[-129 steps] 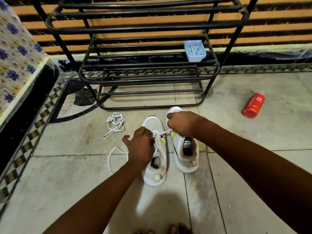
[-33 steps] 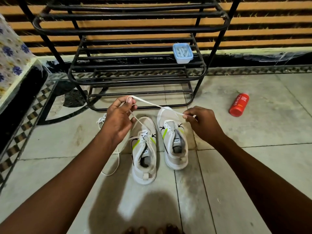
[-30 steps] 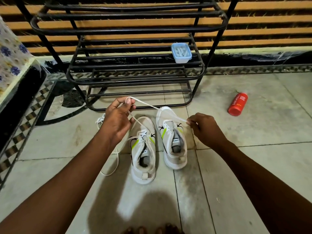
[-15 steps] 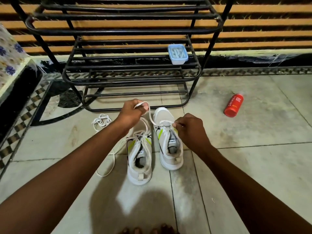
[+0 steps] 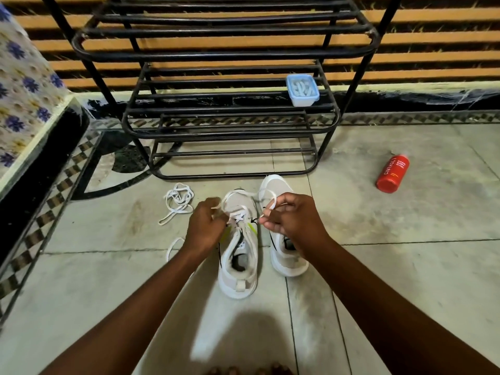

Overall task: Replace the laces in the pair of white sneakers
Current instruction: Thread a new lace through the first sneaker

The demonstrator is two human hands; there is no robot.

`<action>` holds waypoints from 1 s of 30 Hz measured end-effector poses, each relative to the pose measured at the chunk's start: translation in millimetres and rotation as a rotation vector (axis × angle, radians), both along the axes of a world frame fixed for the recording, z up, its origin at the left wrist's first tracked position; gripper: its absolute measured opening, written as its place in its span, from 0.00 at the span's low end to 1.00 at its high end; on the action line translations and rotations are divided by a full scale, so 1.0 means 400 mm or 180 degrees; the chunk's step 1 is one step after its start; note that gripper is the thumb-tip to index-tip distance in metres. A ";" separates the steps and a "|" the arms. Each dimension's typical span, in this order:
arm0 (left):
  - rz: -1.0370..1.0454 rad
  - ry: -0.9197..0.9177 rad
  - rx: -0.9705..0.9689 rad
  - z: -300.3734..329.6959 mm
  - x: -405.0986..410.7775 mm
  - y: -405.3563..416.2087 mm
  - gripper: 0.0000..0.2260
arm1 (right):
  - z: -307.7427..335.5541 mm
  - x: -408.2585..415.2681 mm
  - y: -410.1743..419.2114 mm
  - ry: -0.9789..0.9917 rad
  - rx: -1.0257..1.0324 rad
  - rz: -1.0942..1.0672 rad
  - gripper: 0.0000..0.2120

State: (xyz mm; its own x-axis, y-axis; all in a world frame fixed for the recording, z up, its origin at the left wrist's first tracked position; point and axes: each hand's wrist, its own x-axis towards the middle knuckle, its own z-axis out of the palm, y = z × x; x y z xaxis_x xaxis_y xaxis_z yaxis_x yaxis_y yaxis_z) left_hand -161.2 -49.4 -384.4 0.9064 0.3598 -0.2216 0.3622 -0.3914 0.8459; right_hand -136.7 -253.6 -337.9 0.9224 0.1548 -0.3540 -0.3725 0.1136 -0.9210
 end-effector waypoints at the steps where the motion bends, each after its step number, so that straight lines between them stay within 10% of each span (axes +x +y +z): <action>1: -0.0105 0.0012 -0.0016 0.005 -0.018 -0.009 0.16 | -0.010 -0.001 0.004 0.0016 0.0043 -0.0006 0.06; 9: -0.0791 -0.0070 0.0601 -0.036 -0.073 -0.028 0.17 | -0.074 0.006 0.071 -0.0182 -0.0549 0.0057 0.06; 21: -0.0015 0.0090 -0.1957 -0.097 -0.102 0.032 0.14 | -0.143 -0.010 0.161 -0.1600 -0.2115 0.0125 0.05; 30: -0.0029 -0.0059 -0.1943 -0.115 -0.101 0.024 0.15 | -0.175 -0.002 0.204 -0.1528 -0.2428 0.0123 0.02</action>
